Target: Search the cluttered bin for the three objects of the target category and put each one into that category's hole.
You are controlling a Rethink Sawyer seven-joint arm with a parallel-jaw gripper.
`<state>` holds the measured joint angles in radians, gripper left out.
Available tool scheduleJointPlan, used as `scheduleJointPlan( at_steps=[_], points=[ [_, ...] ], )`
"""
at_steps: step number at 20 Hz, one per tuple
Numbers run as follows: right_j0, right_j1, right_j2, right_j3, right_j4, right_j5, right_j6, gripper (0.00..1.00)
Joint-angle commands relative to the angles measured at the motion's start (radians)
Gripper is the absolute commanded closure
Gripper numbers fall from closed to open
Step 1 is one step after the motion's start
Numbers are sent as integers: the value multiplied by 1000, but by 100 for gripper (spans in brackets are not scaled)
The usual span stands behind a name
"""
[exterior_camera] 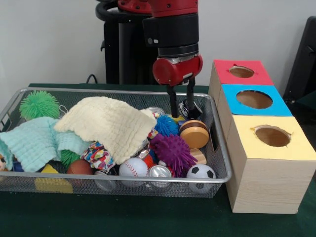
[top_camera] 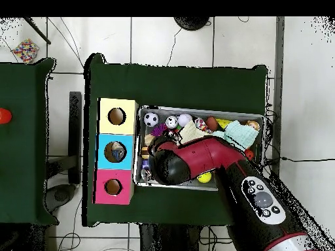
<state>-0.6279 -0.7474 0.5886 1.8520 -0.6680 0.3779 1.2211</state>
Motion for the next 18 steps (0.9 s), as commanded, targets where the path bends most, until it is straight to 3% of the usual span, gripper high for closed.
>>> scheduleJointPlan(
  at_steps=[1, 5, 10, 18],
  points=[
    [7, 6, -62, -154, -115, 167, -120, 0],
    [-49, 22, -9, -152, -91, 187, -146, 0],
    [-124, 28, 60, -195, -38, 346, -298, 0],
    [-187, 35, 124, -306, -63, 475, -435, 0]
  ],
)
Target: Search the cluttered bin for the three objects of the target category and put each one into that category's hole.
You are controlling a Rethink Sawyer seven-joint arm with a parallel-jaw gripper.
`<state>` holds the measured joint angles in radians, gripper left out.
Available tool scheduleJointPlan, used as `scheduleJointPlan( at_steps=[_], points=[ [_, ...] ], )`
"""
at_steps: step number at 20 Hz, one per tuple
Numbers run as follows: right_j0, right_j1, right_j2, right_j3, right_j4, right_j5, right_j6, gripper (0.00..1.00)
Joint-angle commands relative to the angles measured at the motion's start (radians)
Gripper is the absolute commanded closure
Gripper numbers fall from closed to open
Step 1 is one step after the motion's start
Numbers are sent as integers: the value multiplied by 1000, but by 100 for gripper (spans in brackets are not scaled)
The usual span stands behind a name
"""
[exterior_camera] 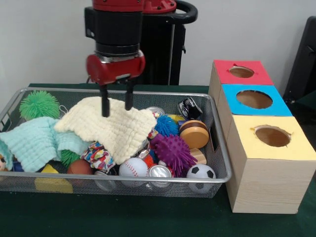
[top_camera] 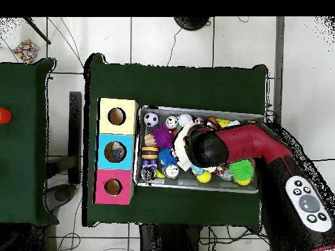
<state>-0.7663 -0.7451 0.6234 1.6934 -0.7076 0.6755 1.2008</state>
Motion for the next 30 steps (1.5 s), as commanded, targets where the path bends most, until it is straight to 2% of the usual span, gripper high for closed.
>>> scheduleJointPlan(
  at_steps=[1, 7, 11, 14, 16, 22, 30],
  points=[
    [-54, 43, 98, -165, -25, 199, -436, 0],
    [-81, 108, 145, -229, -1, 288, -499, 0],
    [-83, 146, 158, -258, -1, 273, -498, 0],
    [-99, 158, 179, -251, -8, 198, -498, 0],
    [-91, 163, 173, -264, -16, 210, -500, 0],
    [-17, 168, 86, -367, -145, 272, -529, 0],
    [38, 171, 53, -447, -232, 342, -582, 0]
  ],
)
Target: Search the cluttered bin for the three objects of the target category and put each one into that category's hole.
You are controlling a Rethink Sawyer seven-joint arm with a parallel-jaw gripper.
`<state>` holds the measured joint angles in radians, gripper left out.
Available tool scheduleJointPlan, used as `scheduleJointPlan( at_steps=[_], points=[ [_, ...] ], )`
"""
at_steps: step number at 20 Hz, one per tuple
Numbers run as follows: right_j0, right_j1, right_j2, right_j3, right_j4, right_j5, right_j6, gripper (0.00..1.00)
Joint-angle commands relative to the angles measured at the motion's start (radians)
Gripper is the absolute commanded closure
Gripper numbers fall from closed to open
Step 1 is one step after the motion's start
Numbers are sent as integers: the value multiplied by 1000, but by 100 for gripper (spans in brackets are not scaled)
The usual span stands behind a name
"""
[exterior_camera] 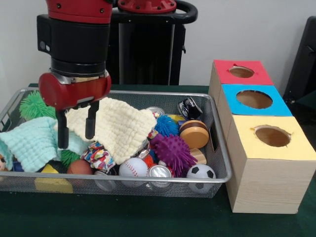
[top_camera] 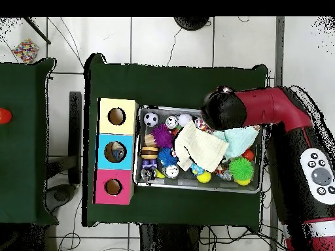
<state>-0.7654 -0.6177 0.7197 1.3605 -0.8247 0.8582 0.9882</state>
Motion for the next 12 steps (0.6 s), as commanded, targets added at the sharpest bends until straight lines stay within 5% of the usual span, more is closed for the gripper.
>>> scheduleJointPlan(
  at_steps=[1, 7, 12],
  points=[
    [37, 47, -44, -117, -112, 166, -369, 0],
    [80, 73, -96, -164, -118, 321, -343, 0],
    [72, 71, -93, -149, -109, 334, -338, 0]
  ],
)
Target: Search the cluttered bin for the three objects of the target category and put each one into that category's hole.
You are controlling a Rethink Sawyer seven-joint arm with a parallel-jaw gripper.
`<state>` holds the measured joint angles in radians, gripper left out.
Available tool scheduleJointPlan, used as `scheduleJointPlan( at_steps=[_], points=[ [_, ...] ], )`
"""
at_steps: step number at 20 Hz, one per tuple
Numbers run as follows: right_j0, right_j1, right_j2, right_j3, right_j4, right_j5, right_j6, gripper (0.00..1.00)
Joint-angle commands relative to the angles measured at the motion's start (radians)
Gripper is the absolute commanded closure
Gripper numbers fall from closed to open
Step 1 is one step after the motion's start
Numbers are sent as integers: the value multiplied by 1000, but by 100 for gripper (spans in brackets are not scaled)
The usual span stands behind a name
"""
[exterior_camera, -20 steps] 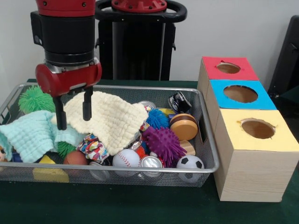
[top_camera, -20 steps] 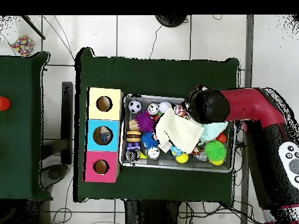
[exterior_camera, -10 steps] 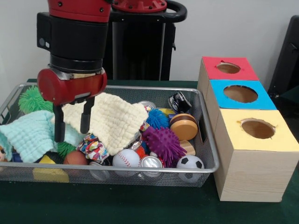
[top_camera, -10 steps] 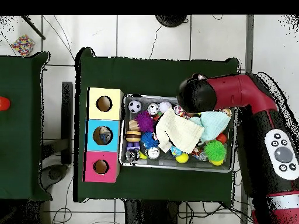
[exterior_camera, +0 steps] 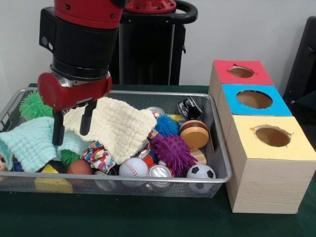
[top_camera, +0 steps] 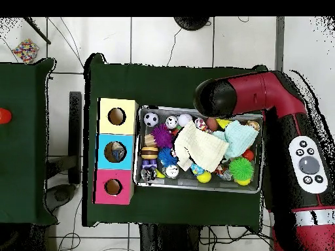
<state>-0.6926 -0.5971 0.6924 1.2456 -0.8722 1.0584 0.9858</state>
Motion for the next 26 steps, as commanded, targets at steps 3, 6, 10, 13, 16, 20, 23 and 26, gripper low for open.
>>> scheduleJointPlan(
  at_steps=[3, 6, 10, 13, 16, 20, 23, 26],
  points=[
    [-33, 49, -49, 2, -39, 99, -318, 0],
    [-53, 61, -45, 23, -30, 80, -306, 0],
    [-70, 95, -54, 30, -40, 68, -305, 0],
    [-88, 128, -57, 38, -53, 30, -298, 0],
    [-106, 161, -54, 49, -60, -11, -290, 0],
    [-130, 195, -47, 67, -70, -67, -272, 0],
    [-141, 192, -51, 84, -78, -82, -267, 0],
    [-142, 186, -64, 91, -86, -79, -259, 0]
  ],
)
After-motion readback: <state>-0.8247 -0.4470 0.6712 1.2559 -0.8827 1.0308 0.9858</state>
